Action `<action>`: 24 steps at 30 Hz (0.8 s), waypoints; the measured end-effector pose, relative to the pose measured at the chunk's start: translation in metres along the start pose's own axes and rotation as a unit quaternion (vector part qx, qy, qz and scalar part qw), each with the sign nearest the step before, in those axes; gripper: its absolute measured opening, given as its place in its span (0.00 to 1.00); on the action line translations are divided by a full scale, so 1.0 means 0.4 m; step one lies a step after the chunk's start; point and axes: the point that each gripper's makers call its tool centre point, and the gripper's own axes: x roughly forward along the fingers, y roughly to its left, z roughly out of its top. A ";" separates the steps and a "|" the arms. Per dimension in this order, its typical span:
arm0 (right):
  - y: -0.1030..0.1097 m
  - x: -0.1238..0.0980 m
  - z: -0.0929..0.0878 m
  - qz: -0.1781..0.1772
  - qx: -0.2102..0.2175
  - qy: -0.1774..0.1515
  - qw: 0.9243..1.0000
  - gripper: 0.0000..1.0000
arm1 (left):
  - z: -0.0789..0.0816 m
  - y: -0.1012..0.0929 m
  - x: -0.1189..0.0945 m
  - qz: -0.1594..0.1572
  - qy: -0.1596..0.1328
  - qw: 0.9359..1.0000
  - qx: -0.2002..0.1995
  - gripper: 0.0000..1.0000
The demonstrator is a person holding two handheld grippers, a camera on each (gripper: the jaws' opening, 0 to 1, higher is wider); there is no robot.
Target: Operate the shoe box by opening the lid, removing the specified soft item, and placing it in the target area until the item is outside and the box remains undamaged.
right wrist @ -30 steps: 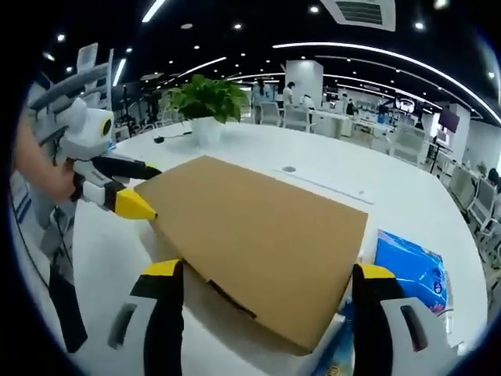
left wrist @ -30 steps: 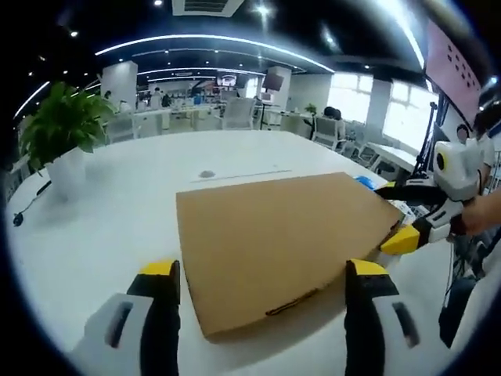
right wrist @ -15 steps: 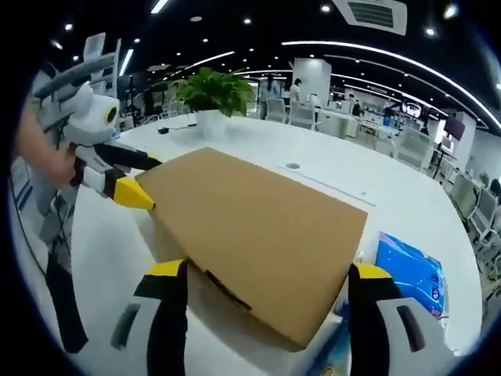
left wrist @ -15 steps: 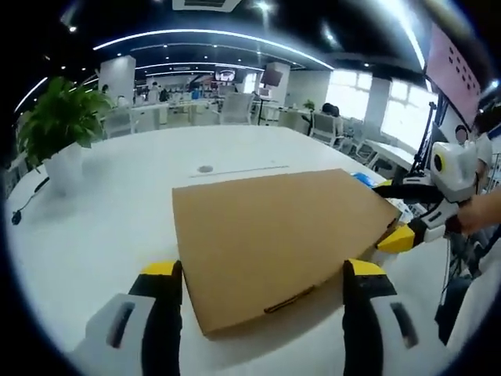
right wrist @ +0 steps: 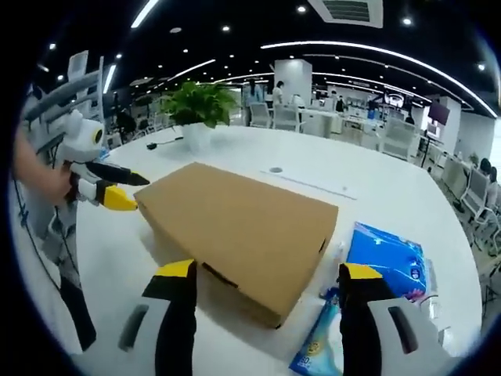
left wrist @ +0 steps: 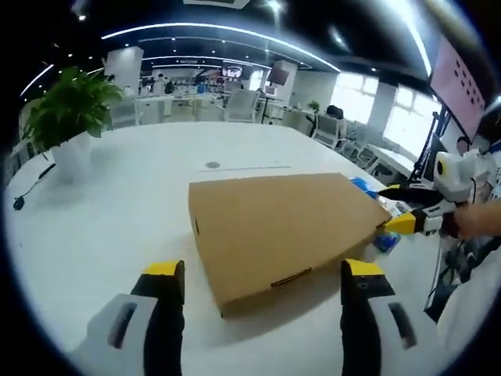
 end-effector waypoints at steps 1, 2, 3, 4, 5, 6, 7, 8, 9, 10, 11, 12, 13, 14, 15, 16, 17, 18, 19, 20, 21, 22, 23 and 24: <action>-0.002 -0.005 -0.007 0.000 0.015 0.006 1.000 0.74 | -0.002 -0.001 -0.005 -0.001 0.001 1.000 -0.002 0.83; -0.002 -0.006 -0.008 0.001 0.018 0.006 1.000 0.74 | -0.003 -0.004 -0.013 0.001 0.000 1.000 0.000 0.83; -0.004 -0.010 -0.009 0.000 0.016 0.004 1.000 0.74 | -0.002 -0.004 -0.015 0.001 0.000 1.000 0.002 0.84; -0.004 -0.014 -0.010 -0.001 0.013 0.003 1.000 0.73 | -0.001 -0.008 -0.022 0.003 -0.001 1.000 0.007 0.86; -0.004 -0.018 -0.009 -0.002 0.006 0.001 1.000 0.71 | 0.000 -0.008 -0.026 0.006 -0.002 1.000 0.012 0.89; -0.004 -0.021 -0.007 -0.003 -0.004 -0.001 1.000 0.68 | 0.002 -0.005 -0.030 0.012 -0.002 1.000 0.020 0.93; -0.007 -0.028 -0.006 -0.005 -0.017 -0.004 1.000 0.65 | 0.007 -0.003 -0.036 0.020 -0.005 0.999 0.026 0.98; -0.008 -0.032 -0.006 -0.006 -0.023 -0.004 1.000 0.65 | 0.011 -0.008 -0.042 0.019 -0.007 1.000 0.024 0.99; -0.010 -0.040 -0.007 -0.008 -0.030 -0.002 1.000 0.67 | 0.017 -0.018 -0.047 0.007 -0.010 1.000 0.021 0.97; -0.013 -0.045 -0.009 -0.011 -0.029 0.000 1.000 0.69 | 0.016 -0.024 -0.049 -0.001 -0.007 1.000 0.019 0.95; -0.023 -0.057 -0.009 -0.019 -0.029 0.000 0.999 0.69 | 0.016 -0.024 -0.053 0.000 -0.005 1.000 0.017 0.95; -0.033 -0.065 -0.010 -0.027 -0.032 -0.002 0.999 0.68 | 0.014 -0.024 -0.054 0.000 -0.005 1.000 0.017 0.95; -0.055 -0.080 -0.016 -0.044 -0.033 0.001 0.998 0.67 | 0.010 -0.025 -0.055 -0.001 -0.001 1.000 0.018 0.94; -0.068 -0.089 -0.021 -0.054 -0.031 0.001 0.998 0.67 | 0.006 -0.024 -0.056 0.000 0.002 1.000 0.019 0.93; -0.082 -0.099 -0.030 -0.060 -0.026 0.003 0.998 0.67 | -0.002 -0.018 -0.057 0.004 0.006 1.000 0.019 0.92; -0.095 -0.110 -0.040 -0.065 -0.022 0.005 0.998 0.67 | -0.010 -0.012 -0.058 0.008 0.011 1.000 0.020 0.90; -0.109 -0.120 -0.049 -0.071 -0.017 0.008 0.997 0.67 | -0.018 -0.005 -0.059 0.012 0.015 1.000 0.021 0.89; -0.127 -0.133 -0.060 -0.080 -0.017 0.010 0.997 0.67 | -0.023 0.001 -0.061 0.016 0.017 1.000 0.017 0.89; -0.140 -0.144 -0.067 -0.090 -0.014 0.014 0.996 0.66 | -0.026 0.009 -0.064 0.020 0.017 1.000 0.009 0.89; -0.163 -0.160 -0.074 -0.105 -0.003 0.014 0.994 0.66 | -0.027 0.013 -0.065 0.021 0.015 1.000 0.005 0.89; -0.176 -0.170 -0.078 -0.111 0.007 0.011 0.994 0.64 | -0.028 0.016 -0.067 0.023 0.014 1.000 0.002 0.89; -0.194 -0.184 -0.081 -0.120 0.014 0.009 0.993 0.63 | -0.030 0.020 -0.069 0.026 0.014 1.000 0.003 0.89; -0.211 -0.194 -0.084 -0.133 0.015 0.008 0.991 0.62 | -0.033 0.024 -0.072 0.030 0.016 0.999 0.012 0.90; -0.224 -0.203 -0.089 -0.143 0.018 0.009 0.990 0.60 | -0.036 0.026 -0.075 0.033 0.016 0.999 0.020 0.90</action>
